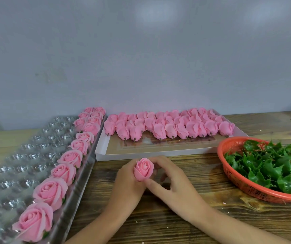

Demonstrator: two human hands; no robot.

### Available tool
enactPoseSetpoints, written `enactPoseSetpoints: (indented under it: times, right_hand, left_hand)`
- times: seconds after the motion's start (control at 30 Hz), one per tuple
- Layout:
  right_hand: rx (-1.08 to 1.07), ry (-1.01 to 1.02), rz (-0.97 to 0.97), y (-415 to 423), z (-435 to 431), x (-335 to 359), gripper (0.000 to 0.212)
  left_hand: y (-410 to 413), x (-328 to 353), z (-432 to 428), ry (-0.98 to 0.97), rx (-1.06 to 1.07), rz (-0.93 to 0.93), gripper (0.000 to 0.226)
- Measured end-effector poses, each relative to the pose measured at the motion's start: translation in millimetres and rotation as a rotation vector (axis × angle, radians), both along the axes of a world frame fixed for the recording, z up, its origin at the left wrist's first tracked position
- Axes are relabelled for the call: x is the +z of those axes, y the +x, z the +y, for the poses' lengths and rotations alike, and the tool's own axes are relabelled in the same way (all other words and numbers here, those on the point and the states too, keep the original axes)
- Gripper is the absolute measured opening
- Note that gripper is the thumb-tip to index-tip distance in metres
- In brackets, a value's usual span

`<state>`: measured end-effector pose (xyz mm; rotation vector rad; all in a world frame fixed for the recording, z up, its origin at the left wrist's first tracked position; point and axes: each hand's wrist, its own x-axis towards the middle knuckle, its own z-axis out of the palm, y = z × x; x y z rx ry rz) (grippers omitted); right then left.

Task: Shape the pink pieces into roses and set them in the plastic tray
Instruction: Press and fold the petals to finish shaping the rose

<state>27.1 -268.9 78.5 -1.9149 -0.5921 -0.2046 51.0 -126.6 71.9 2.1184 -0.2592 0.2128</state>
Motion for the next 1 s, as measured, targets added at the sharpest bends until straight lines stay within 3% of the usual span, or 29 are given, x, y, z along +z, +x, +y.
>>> enactPoseSetpoints:
  times: [0.23,0.47,0.53,0.7,1.0]
  right_hand:
    - [-0.110,-0.036,-0.078,3.5,-1.8,-1.3,0.015]
    - [-0.019,-0.051,-0.120,3.5,-2.2,1.5,0.017]
    - [-0.011,-0.056,-0.128,4.2,-2.7,1.4,0.017]
    - [-0.065,-0.019,-0.138,1.2,-0.4,2.7,0.009]
    - [-0.081,0.000,-0.110,0.4,-1.8,4.2,0.011]
  left_hand:
    - [-8.0,-5.7,-0.9,0.150,-0.023,-0.038,0.032]
    - [-0.4,-5.4,-0.8,0.078,-0.050,-0.011,0.018]
    - [1.8,-6.2,-0.3,0.054,-0.051,0.014,0.030]
    - [-2.8,-6.1,0.8,0.121,-0.085,-0.062,0.017]
    - [-11.5,-2.8,-3.6,0.170,-0.105,-0.110,0.018]
